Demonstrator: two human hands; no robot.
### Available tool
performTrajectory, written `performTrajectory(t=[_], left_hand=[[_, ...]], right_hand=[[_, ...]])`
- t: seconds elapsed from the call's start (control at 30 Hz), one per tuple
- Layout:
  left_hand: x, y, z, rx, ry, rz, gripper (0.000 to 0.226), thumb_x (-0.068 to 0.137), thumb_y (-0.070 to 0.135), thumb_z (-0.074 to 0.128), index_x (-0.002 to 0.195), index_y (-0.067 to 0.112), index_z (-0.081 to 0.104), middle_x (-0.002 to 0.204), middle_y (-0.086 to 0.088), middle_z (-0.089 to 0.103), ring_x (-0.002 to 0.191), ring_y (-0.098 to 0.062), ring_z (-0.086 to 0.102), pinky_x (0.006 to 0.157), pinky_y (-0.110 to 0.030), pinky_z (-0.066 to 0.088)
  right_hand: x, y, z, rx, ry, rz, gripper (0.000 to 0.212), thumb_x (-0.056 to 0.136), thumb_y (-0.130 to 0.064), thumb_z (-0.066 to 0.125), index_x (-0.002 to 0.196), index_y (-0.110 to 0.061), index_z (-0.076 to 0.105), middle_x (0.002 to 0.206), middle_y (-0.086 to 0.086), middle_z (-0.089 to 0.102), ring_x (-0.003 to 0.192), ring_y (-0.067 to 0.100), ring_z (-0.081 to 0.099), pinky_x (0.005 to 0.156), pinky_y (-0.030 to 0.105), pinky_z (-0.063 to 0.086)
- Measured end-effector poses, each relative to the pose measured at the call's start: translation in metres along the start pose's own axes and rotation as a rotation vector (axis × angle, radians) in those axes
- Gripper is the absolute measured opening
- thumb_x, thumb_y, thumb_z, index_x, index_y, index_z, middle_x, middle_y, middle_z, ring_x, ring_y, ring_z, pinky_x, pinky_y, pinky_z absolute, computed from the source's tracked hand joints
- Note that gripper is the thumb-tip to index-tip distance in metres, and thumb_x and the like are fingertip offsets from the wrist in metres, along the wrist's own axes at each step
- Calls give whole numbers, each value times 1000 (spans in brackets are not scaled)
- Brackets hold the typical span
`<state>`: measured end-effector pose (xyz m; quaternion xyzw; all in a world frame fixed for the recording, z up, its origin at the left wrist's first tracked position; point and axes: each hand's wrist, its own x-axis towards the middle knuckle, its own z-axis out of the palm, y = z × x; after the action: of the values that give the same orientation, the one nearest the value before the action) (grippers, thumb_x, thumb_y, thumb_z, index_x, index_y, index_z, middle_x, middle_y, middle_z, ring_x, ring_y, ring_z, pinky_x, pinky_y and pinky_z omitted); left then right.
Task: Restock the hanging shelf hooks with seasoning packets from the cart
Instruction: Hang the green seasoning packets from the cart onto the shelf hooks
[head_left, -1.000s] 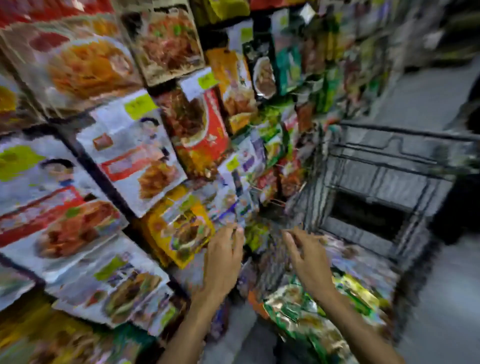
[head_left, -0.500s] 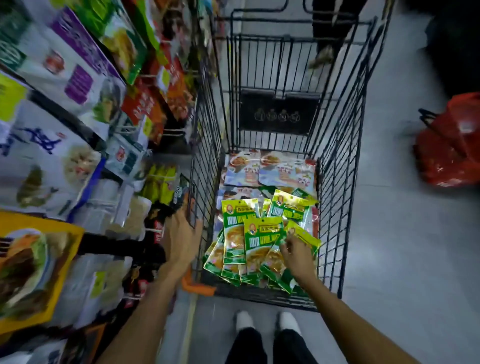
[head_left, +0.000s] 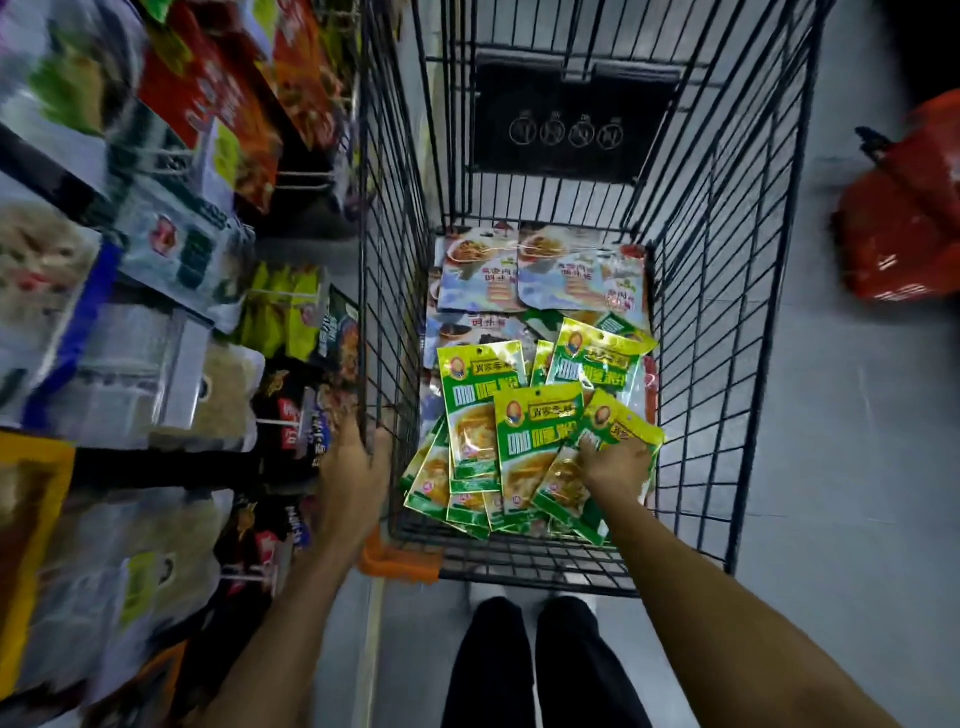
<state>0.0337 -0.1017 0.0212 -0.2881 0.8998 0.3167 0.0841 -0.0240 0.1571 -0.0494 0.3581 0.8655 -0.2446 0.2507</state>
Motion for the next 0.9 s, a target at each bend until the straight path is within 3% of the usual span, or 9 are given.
performTrajectory(t=[0.13, 0.3, 0.43, 0.57, 0.67, 0.77, 0.83, 0.9], left_hand=[[1, 1, 0, -24, -8, 5, 42, 100, 19, 44, 126, -13, 47, 115, -34, 59, 106, -44, 56, 86, -44, 44], [1, 3, -1, -61, 14, 28, 41, 99, 17, 45, 125, -15, 47, 113, -34, 60, 106, -44, 57, 87, -43, 44], [0, 7, -4, -90, 44, 45, 27, 99, 14, 45, 113, -8, 54, 84, -18, 61, 83, -38, 61, 64, -33, 40], [-2, 8, -5, -90, 65, 63, 22, 101, 14, 42, 107, -2, 56, 64, 2, 48, 60, -22, 52, 49, -26, 30], [-3, 7, -6, -76, 79, 83, 24, 101, 14, 41, 111, -2, 56, 62, 5, 46, 56, -13, 48, 48, -22, 30], [-4, 6, -7, -71, 62, 78, 26, 101, 15, 41, 113, -3, 55, 64, 0, 49, 57, -13, 47, 50, -28, 31], [-6, 9, -11, -61, 29, 70, 28, 102, 16, 41, 114, -4, 55, 66, -4, 52, 58, -18, 50, 50, -30, 34], [-10, 15, -20, -36, 10, 66, 30, 101, 17, 42, 121, -3, 53, 81, -13, 61, 72, -27, 59, 60, -32, 43]], right_hand=[[-12, -7, 11, 28, -33, -6, 73, 95, -35, 56, 145, 6, 22, 153, 25, 19, 139, 41, 23, 109, 45, 29], [-25, -17, 25, 65, 0, -258, 70, 89, -29, 67, 144, -4, 33, 151, 16, 28, 139, 34, 26, 110, 42, 29], [-20, 2, 19, 51, 29, -49, 100, 74, -45, 77, 147, -4, 23, 151, 20, 28, 140, 36, 27, 112, 50, 32], [-18, 11, 18, 22, -18, 25, 106, 70, -51, 78, 145, -3, 21, 146, 23, 32, 137, 38, 29, 110, 52, 30], [-12, 11, 16, 44, -5, 74, 93, 68, -48, 81, 136, -3, 36, 138, 21, 43, 132, 36, 37, 108, 50, 28], [-10, 16, 10, 88, -45, -9, 58, 73, -40, 81, 113, -3, 61, 116, 16, 62, 114, 34, 55, 97, 48, 43], [-14, 19, 1, 200, -118, -85, 51, 78, -31, 78, 116, -2, 62, 116, 18, 65, 110, 35, 59, 93, 51, 49], [-23, 21, -11, 275, -167, -182, 45, 83, -26, 74, 118, -2, 60, 119, 17, 64, 111, 33, 59, 93, 50, 50]])
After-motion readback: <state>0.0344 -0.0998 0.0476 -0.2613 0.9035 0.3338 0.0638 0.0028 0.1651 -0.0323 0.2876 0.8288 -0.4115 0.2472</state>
